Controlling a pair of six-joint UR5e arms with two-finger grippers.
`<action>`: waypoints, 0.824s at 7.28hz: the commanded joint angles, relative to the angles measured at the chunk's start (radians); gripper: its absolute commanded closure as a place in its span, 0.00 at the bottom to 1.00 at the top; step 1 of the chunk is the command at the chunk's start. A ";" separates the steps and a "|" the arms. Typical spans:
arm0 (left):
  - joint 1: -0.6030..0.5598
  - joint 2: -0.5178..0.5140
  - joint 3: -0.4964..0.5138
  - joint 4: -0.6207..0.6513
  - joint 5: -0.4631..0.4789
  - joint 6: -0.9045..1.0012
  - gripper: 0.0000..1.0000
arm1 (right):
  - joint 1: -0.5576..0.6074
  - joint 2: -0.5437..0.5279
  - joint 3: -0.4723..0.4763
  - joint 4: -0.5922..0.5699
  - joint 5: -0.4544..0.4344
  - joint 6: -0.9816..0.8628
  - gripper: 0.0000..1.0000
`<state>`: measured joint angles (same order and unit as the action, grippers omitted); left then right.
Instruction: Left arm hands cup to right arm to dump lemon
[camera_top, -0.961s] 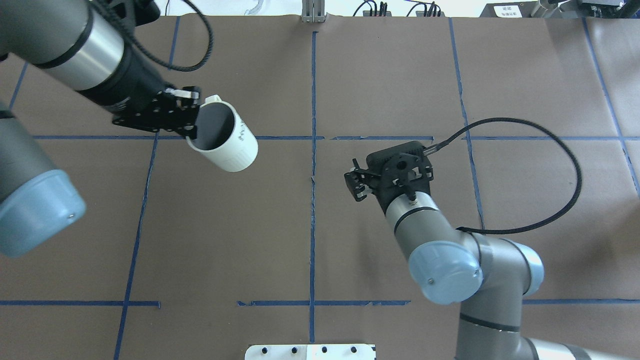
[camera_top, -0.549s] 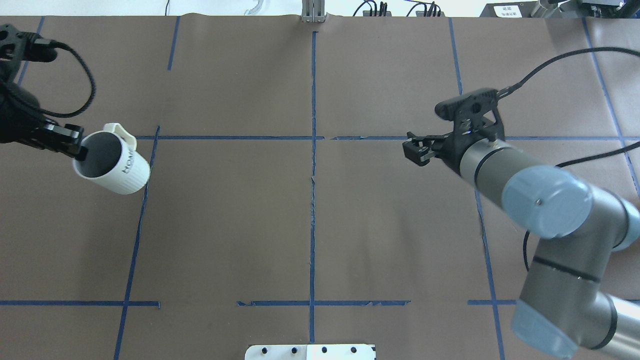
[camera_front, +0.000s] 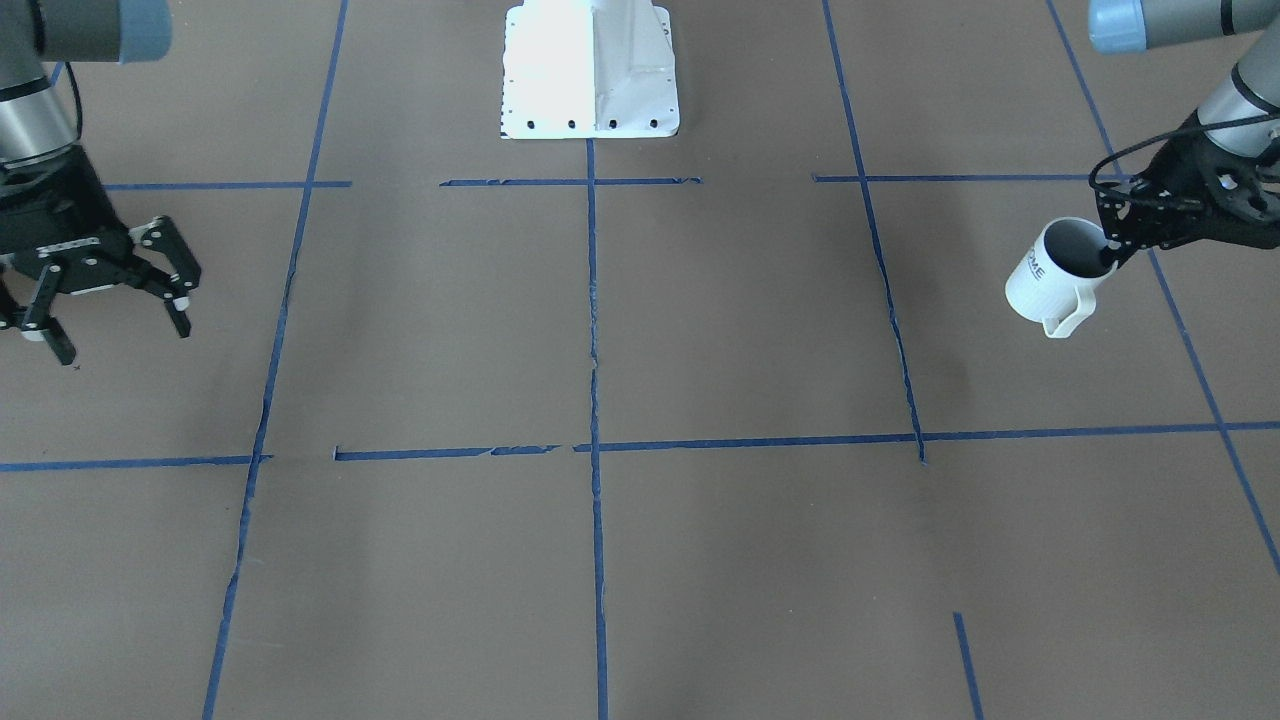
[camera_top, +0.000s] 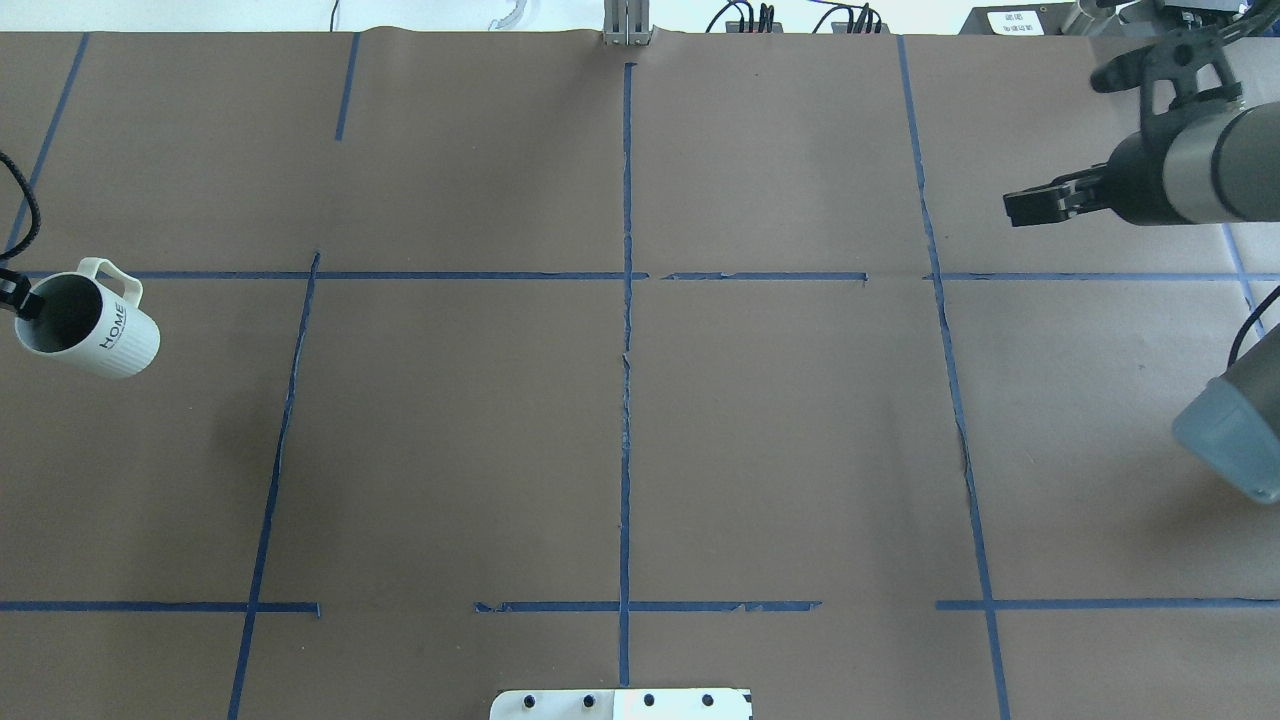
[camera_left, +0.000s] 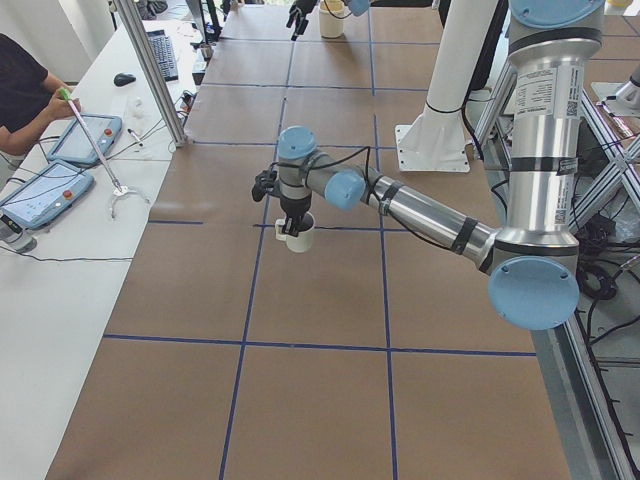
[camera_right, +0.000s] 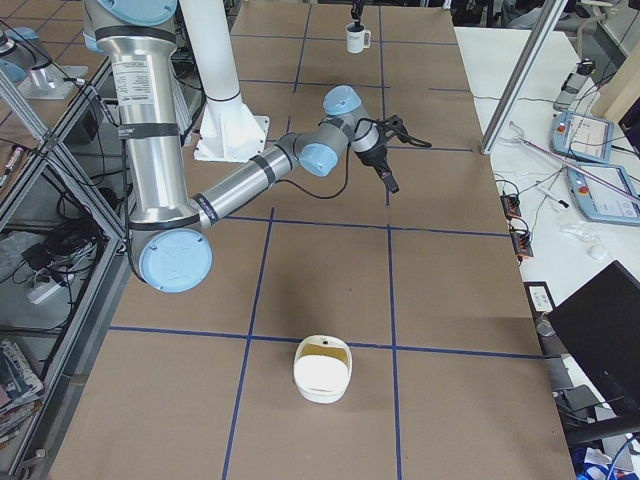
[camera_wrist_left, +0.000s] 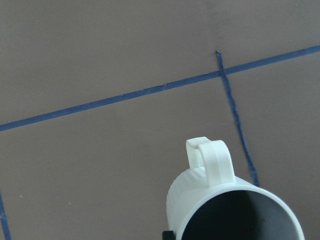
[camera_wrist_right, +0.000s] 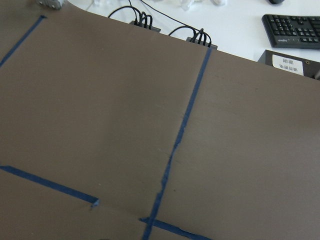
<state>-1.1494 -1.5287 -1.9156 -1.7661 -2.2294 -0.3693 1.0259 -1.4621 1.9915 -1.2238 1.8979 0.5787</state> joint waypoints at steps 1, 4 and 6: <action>-0.041 0.031 0.151 -0.116 -0.106 0.049 1.00 | 0.194 -0.006 -0.028 -0.177 0.211 -0.219 0.00; -0.033 0.033 0.154 -0.118 -0.141 -0.079 0.99 | 0.243 -0.010 0.024 -0.298 0.253 -0.275 0.00; -0.029 0.030 0.167 -0.118 -0.139 -0.080 0.99 | 0.241 -0.012 0.032 -0.298 0.253 -0.275 0.00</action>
<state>-1.1809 -1.4983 -1.7547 -1.8835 -2.3670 -0.4479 1.2659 -1.4731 2.0159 -1.5182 2.1491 0.3053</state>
